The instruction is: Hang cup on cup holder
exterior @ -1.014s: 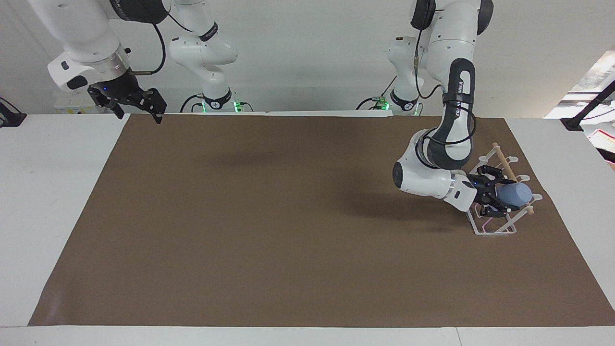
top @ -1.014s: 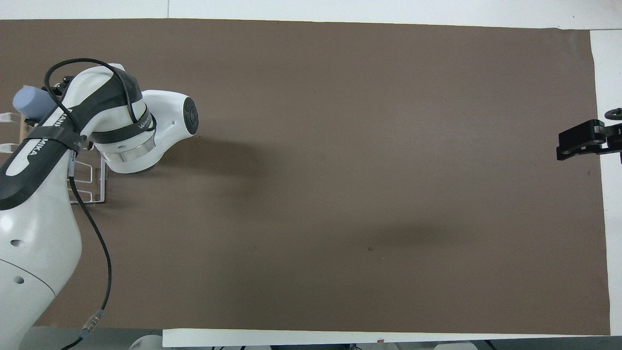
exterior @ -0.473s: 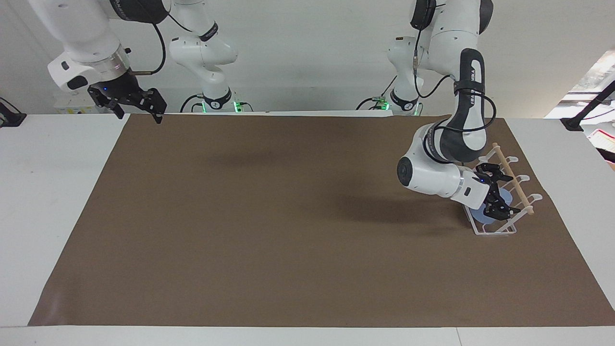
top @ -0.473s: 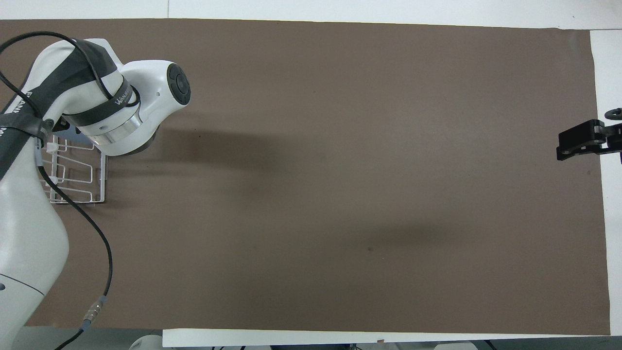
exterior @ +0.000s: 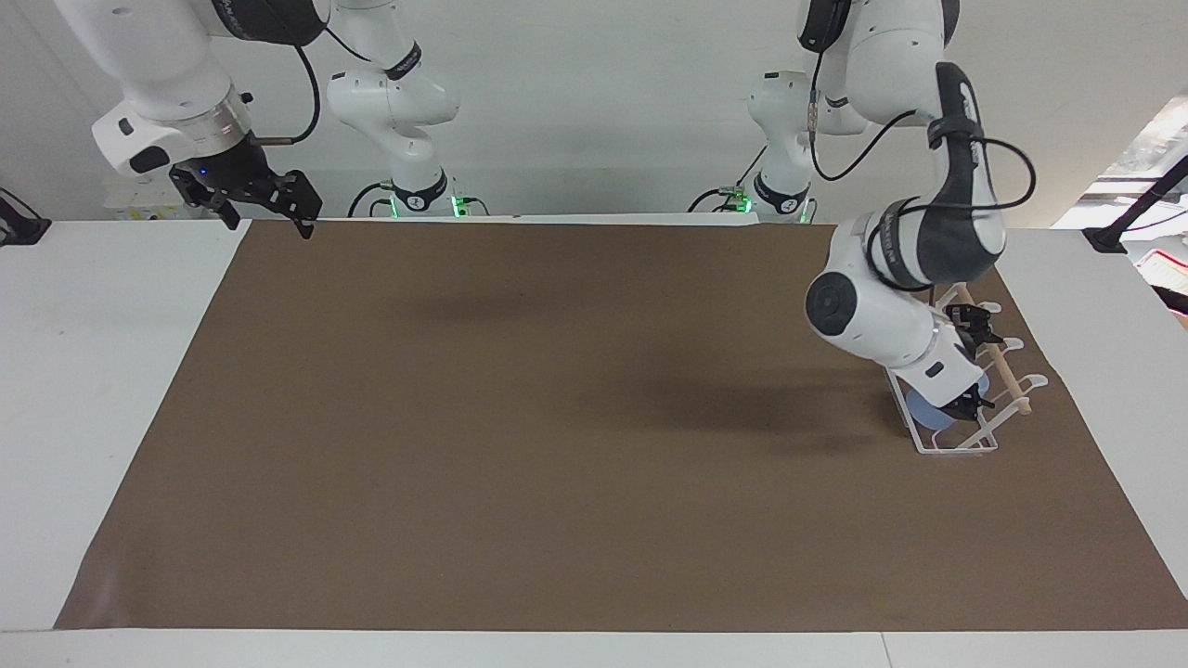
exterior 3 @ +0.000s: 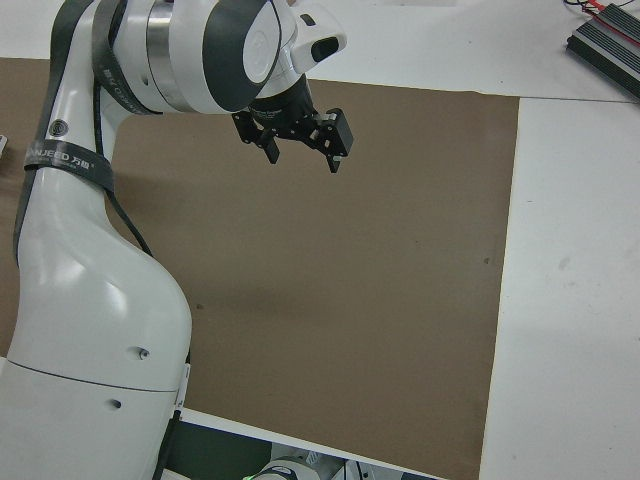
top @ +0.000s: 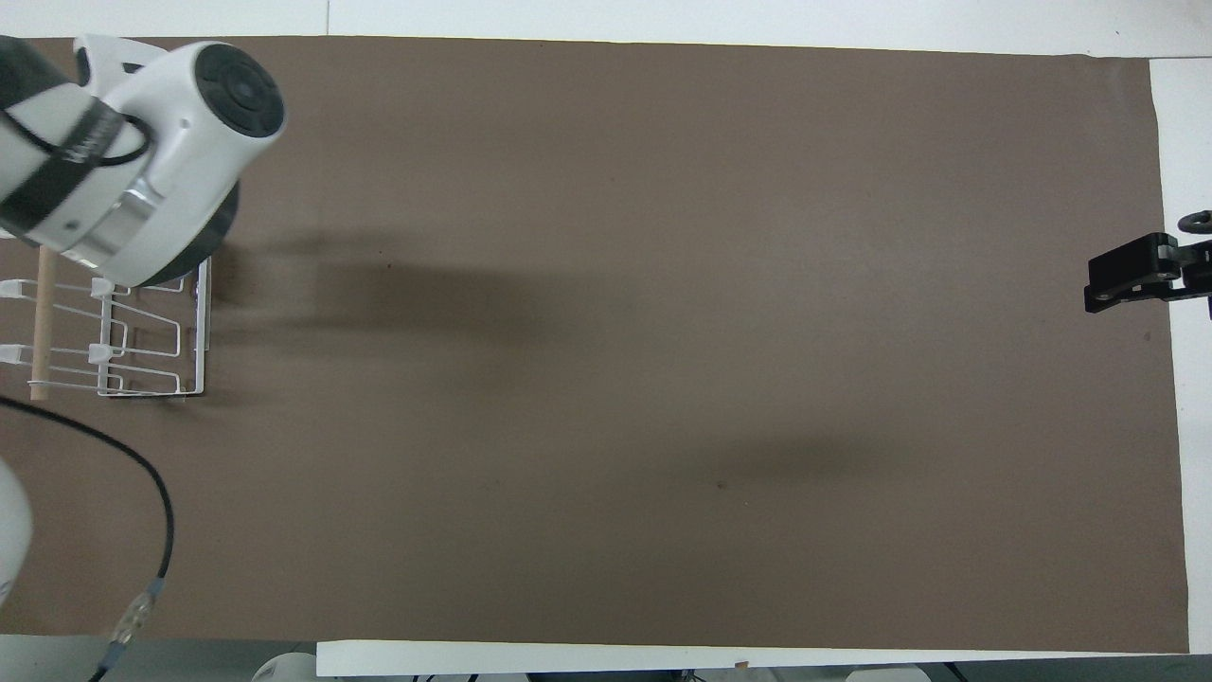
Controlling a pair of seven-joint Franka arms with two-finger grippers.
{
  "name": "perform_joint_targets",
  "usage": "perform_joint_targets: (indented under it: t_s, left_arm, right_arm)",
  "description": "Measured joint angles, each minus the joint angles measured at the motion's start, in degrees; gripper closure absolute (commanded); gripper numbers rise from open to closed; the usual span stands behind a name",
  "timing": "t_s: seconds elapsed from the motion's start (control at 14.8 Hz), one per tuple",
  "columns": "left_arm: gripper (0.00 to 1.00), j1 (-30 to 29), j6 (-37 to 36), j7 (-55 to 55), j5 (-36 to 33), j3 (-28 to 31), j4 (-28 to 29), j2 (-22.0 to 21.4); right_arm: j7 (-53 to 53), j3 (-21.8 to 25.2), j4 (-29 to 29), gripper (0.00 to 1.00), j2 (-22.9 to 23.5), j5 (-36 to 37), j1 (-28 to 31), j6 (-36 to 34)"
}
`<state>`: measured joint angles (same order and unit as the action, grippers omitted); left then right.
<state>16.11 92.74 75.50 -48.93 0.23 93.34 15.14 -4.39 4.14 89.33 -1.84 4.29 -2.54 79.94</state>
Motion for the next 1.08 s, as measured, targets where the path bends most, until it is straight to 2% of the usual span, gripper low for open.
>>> perform_joint_targets:
  t_s: [0.2,0.41,0.68,0.81,1.08]
  left_arm:
    - [0.0,-3.14,-0.06,-15.82,13.44,0.09,0.76,-7.73]
    - [0.0,-5.83,-0.46,-33.69,26.48,0.18,2.14,-12.09]
    - [0.0,-7.0,-4.89,-57.75,41.04,0.56,1.14,-13.75]
    - [0.0,-8.63,-5.35,-66.0,47.84,1.0,-0.58,-13.64]
    - [0.0,-10.7,-6.0,-71.43,50.82,1.43,-2.26,-13.62]
  right_arm:
    - [0.0,0.0,0.0,0.0,0.0,0.0,0.0,0.0]
    - [0.0,0.0,0.0,0.0,0.0,0.0,0.0,0.0]
    - [0.0,0.0,0.0,0.0,0.0,0.0,0.0,0.0]
    - [0.0,0.0,0.0,0.0,0.0,0.0,0.0,0.0]
    - [0.0,0.0,0.0,0.0,0.0,0.0,0.0,0.0]
